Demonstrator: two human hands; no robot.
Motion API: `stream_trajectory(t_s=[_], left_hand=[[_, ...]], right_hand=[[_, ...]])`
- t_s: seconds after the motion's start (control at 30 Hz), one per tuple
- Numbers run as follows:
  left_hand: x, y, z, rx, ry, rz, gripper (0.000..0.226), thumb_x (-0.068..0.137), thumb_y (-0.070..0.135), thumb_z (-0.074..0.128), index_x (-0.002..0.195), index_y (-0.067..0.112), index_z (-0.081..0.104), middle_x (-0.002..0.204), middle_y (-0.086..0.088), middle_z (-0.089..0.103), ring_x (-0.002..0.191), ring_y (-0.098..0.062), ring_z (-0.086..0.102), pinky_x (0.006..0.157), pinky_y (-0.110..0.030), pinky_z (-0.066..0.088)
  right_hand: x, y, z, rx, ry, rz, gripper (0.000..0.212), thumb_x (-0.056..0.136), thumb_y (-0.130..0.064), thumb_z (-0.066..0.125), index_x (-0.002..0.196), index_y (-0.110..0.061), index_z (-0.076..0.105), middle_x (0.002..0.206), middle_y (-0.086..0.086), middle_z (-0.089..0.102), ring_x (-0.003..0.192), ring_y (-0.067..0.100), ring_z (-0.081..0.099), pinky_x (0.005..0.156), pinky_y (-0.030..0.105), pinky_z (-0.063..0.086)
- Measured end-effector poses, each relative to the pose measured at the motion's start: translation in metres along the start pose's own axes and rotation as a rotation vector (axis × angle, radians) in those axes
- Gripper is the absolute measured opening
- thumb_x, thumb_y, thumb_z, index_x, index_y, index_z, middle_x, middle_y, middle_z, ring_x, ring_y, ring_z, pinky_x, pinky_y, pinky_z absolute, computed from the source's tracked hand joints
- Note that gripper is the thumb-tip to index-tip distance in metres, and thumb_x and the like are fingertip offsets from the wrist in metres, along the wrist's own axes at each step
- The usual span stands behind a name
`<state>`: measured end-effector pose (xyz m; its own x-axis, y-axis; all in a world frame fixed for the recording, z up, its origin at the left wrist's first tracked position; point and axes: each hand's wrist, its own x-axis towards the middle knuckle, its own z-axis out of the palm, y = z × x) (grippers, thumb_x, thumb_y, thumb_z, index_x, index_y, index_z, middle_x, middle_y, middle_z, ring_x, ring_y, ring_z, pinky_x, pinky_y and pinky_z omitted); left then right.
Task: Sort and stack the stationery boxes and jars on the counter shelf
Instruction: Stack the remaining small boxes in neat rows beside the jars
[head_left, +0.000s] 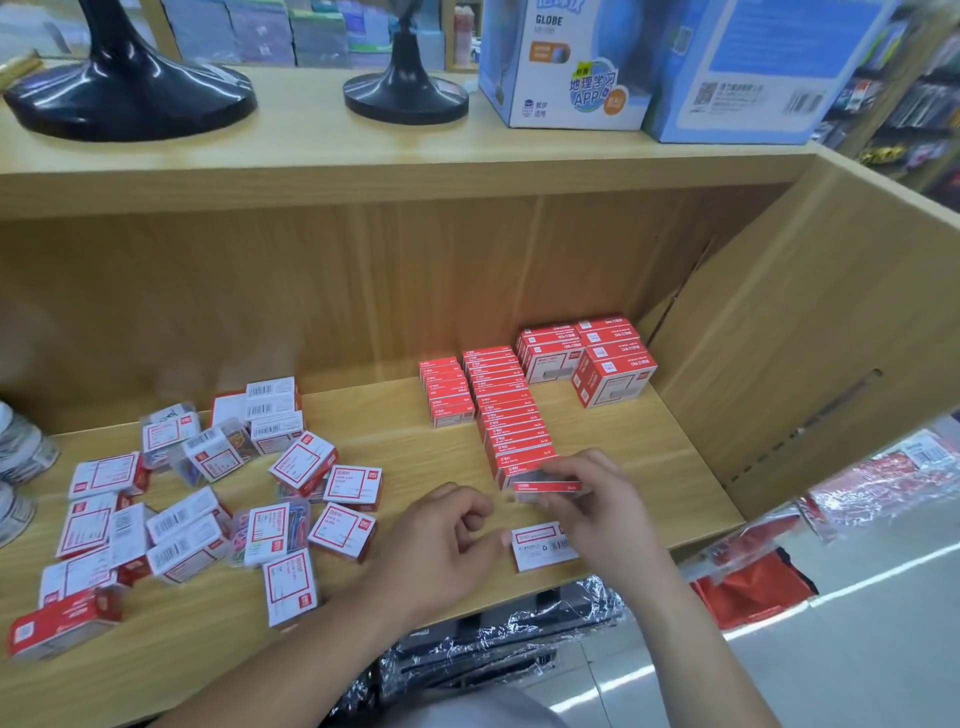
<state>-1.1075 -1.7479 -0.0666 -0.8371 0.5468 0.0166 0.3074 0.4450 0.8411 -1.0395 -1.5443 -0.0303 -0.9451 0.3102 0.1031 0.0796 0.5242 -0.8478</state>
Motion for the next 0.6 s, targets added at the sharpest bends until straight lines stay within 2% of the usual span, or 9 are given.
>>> stream_trajectory(t_s=[0.1, 0.2, 0.27, 0.37, 0.47, 0.53, 0.6], left_hand=[[-0.006, 0.002, 0.004, 0.09, -0.051, 0.113, 0.05, 0.069, 0.068, 0.078, 0.105, 0.035, 0.068, 0.097, 0.021, 0.057, 0.088, -0.003, 0.057, 0.076, -0.018, 0.048], [-0.005, 0.005, 0.008, 0.222, -0.076, 0.143, 0.063, 0.061, 0.076, 0.075, 0.11, 0.038, 0.064, 0.103, 0.022, 0.054, 0.097, 0.001, 0.053, 0.083, -0.021, 0.046], [-0.004, 0.007, 0.011, 0.299, -0.081, 0.129, 0.06, 0.064, 0.076, 0.07, 0.111, 0.04, 0.061, 0.106, 0.022, 0.053, 0.103, 0.0, 0.053, 0.085, -0.027, 0.048], [-0.004, 0.006, 0.011, 0.278, -0.037, 0.115, 0.05, 0.074, 0.072, 0.066, 0.112, 0.04, 0.063, 0.099, 0.021, 0.054, 0.092, 0.005, 0.052, 0.078, -0.026, 0.049], [-0.002, 0.007, 0.01, 0.224, 0.014, 0.095, 0.045, 0.082, 0.071, 0.057, 0.111, 0.039, 0.068, 0.091, 0.022, 0.057, 0.082, 0.011, 0.053, 0.066, -0.012, 0.039], [0.0, 0.008, 0.011, 0.206, 0.036, 0.074, 0.044, 0.086, 0.071, 0.052, 0.107, 0.037, 0.071, 0.089, 0.02, 0.059, 0.08, 0.006, 0.056, 0.064, -0.016, 0.041], [0.004, 0.009, 0.011, 0.249, 0.067, 0.065, 0.043, 0.092, 0.068, 0.047, 0.102, 0.034, 0.072, 0.087, 0.016, 0.06, 0.077, -0.002, 0.057, 0.061, -0.024, 0.042]], right_hand=[[0.001, 0.009, 0.002, 0.045, 0.164, 0.063, 0.035, 0.078, 0.0, 0.081, 0.105, -0.021, 0.071, 0.104, -0.009, 0.059, 0.092, 0.003, 0.065, 0.084, 0.03, 0.057], [0.001, 0.02, -0.003, 0.0, 0.213, 0.186, 0.037, 0.075, -0.013, 0.087, 0.108, -0.019, 0.07, 0.098, -0.005, 0.065, 0.085, 0.006, 0.066, 0.077, 0.025, 0.055], [0.002, 0.021, -0.004, 0.022, 0.173, 0.257, 0.03, 0.078, -0.019, 0.086, 0.103, -0.022, 0.07, 0.089, -0.003, 0.071, 0.077, 0.006, 0.067, 0.069, 0.018, 0.053], [0.001, 0.016, 0.0, 0.101, 0.138, 0.211, 0.02, 0.084, -0.013, 0.08, 0.088, -0.031, 0.073, 0.084, -0.007, 0.075, 0.073, 0.002, 0.069, 0.063, 0.012, 0.05], [0.002, 0.019, 0.006, 0.193, 0.161, 0.22, 0.02, 0.082, -0.01, 0.081, 0.088, -0.029, 0.079, 0.084, -0.004, 0.077, 0.076, 0.012, 0.072, 0.068, 0.022, 0.056], [0.002, 0.02, 0.006, 0.259, 0.191, 0.25, 0.014, 0.082, -0.012, 0.081, 0.09, -0.023, 0.081, 0.086, -0.004, 0.078, 0.079, 0.012, 0.073, 0.072, 0.024, 0.056], [0.0, 0.019, 0.0, 0.295, 0.169, 0.253, 0.012, 0.089, -0.011, 0.074, 0.093, -0.021, 0.08, 0.089, -0.006, 0.079, 0.085, 0.008, 0.072, 0.076, 0.02, 0.053]])
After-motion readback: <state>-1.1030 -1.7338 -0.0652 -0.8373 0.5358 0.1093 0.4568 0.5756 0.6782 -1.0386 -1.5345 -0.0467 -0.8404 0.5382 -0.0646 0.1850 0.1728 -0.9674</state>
